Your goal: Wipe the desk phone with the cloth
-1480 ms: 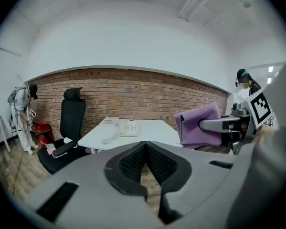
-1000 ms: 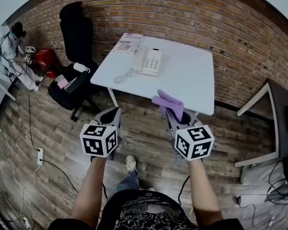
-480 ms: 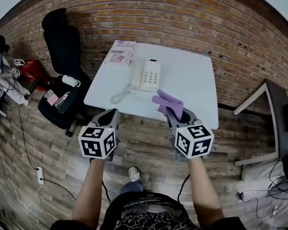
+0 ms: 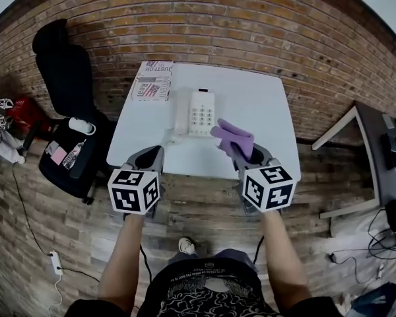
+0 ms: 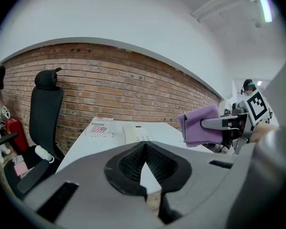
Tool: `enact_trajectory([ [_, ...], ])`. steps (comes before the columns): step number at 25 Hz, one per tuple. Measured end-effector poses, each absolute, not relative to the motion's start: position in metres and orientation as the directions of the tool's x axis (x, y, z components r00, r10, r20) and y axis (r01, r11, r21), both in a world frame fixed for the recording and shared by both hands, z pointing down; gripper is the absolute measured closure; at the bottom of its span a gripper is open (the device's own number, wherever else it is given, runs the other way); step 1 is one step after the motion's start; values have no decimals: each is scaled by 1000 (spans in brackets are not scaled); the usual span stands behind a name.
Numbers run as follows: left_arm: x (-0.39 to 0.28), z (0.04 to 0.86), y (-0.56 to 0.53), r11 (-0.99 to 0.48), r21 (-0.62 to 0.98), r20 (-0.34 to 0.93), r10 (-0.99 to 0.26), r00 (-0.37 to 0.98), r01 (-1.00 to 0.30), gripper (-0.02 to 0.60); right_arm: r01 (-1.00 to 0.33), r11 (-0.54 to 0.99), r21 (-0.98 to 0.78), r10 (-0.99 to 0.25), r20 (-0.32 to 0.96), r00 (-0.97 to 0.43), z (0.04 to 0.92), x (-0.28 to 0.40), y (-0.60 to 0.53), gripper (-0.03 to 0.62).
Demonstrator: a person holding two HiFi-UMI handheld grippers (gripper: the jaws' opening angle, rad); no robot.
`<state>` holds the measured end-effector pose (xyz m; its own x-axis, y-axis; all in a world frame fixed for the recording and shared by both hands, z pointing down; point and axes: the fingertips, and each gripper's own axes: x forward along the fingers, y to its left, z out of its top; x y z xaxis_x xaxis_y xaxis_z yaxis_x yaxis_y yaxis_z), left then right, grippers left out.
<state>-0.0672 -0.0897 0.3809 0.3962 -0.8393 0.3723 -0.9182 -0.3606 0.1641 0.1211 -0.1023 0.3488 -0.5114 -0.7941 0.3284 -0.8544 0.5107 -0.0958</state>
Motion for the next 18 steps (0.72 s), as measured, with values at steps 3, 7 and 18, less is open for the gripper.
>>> enact_trajectory([
  [3,-64,382,-103,-388,159,373,-828,419,-908,575,-865,494,-90,-806,326,-494,347,123,-114,549],
  [7,-59,385,-121,-416,148,381,-813,440,-897,575,-871,484,-85,-814,323,-483,349,127,-136,549],
  [18,-51,406,-193,-402,153,418,-802,428,-903,575,-872,480,-96,-805,348,-481,378,143,-234,549],
])
